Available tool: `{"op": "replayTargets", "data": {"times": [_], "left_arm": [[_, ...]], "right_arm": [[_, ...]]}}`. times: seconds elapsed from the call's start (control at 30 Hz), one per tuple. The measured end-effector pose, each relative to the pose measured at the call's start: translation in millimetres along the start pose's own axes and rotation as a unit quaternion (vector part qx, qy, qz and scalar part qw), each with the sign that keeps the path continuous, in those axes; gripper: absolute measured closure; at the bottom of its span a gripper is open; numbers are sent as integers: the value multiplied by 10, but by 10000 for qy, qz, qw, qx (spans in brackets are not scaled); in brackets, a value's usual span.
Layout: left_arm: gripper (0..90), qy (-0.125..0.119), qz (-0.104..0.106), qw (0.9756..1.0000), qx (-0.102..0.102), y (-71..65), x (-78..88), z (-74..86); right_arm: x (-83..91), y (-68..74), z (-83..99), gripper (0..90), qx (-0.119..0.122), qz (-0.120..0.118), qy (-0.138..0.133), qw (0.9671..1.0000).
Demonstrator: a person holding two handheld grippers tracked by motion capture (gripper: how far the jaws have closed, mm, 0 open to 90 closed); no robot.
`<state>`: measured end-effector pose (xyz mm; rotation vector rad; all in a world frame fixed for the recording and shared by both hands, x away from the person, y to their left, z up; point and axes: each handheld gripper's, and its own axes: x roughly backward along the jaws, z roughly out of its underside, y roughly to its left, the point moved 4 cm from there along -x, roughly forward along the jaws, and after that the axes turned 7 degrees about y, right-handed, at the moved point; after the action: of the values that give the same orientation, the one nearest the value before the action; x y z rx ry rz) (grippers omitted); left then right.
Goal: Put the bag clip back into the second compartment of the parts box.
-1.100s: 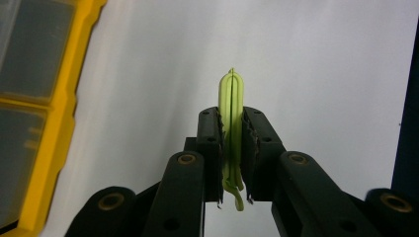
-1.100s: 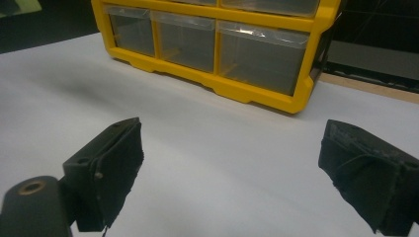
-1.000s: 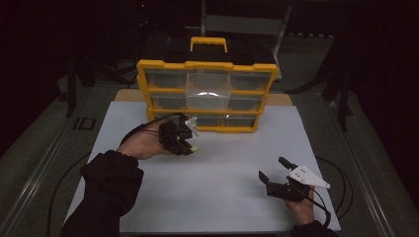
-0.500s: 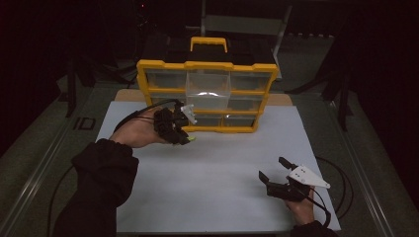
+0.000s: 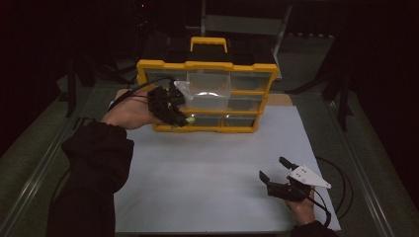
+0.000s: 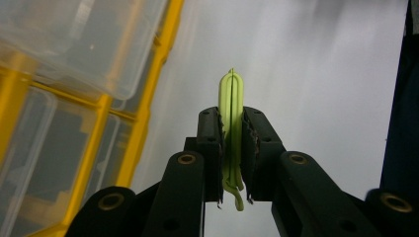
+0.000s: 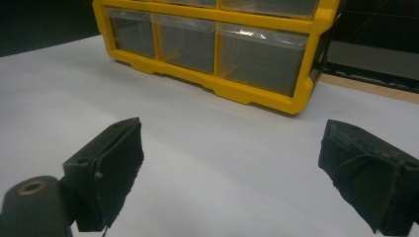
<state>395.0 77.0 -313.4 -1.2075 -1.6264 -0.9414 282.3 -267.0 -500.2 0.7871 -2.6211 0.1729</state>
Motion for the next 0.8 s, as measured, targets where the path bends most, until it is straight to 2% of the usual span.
{"op": "replayTargets", "data": {"times": [0.13, 0.33, 0.53, 0.57, 0.8], "left_arm": [[806, -182, 89, 9998, 37, 39, 105, -15], [806, -222, 69, 9997, 124, 110, 221, -23], [807, -468, 121, 9985, 252, 162, 306, -50], [807, -477, 105, 9986, 216, 174, 315, -58], [807, -472, 120, 9983, 324, 223, 363, -105]], "right_arm": [[-1, -3, 1, 98, -7, 1, 1, 10000], [-7, 2, 4, 98, -21, -12, 12, 10000], [-15, 6, 6, 98, -31, -20, 12, 10000], [-15, 5, 6, 98, -31, -21, 14, 10000], [-12, 0, 6, 98, -47, -25, 10, 10000]]}}
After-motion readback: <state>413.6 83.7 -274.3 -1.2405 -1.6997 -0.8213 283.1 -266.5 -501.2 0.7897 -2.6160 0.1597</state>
